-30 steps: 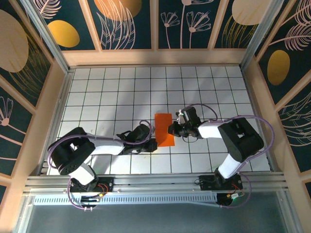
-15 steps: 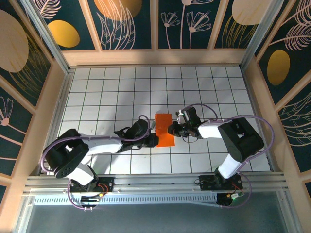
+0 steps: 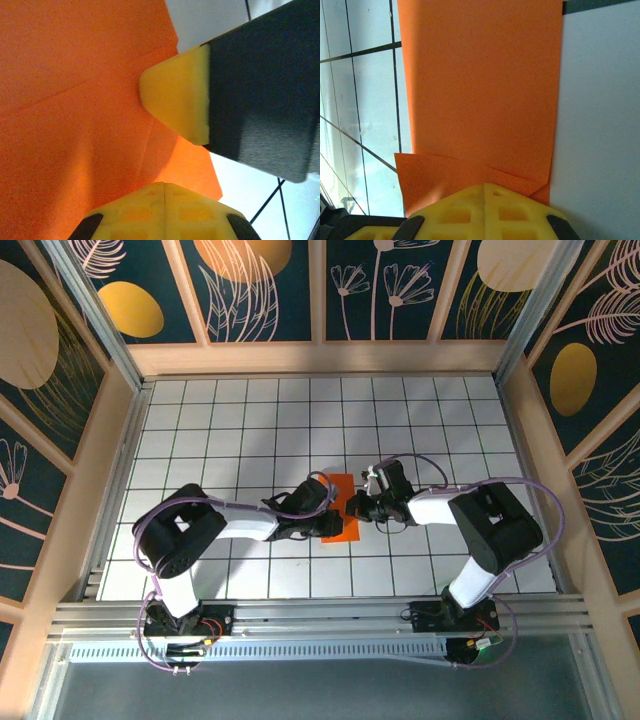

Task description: Fold a paper plane with a square sheet of paper (fold left side to right side)

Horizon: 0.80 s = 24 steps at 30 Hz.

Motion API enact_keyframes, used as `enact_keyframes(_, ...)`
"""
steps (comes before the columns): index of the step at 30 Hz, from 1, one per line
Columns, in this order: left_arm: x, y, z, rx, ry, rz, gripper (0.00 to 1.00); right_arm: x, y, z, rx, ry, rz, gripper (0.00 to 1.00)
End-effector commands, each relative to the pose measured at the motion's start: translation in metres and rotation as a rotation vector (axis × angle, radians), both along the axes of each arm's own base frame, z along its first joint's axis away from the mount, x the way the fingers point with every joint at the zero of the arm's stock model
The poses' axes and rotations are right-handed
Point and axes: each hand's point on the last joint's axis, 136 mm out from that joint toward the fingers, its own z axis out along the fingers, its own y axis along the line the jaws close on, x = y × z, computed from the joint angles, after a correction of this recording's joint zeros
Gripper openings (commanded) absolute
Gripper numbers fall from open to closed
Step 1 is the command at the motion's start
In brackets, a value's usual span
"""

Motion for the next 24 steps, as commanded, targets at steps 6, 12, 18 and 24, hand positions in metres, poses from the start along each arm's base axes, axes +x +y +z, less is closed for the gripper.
enact_keyframes(6,0.009,-0.003,-0.005,0.023,-0.037,-0.008,0.0,-0.027,-0.029,-0.048,-0.185,0.132,-0.018,0.0)
enact_keyframes(12,0.008,0.002,-0.009,0.033,-0.04,0.004,0.0,-0.027,-0.03,-0.049,-0.192,0.135,-0.018,0.0)
enact_keyframes(18,0.012,-0.003,0.004,0.005,-0.058,0.005,0.0,-0.027,-0.03,-0.049,-0.194,0.137,-0.02,0.0)
enact_keyframes(24,0.02,-0.002,0.017,0.006,-0.097,0.031,0.0,-0.027,-0.031,-0.048,-0.2,0.133,-0.02,0.0)
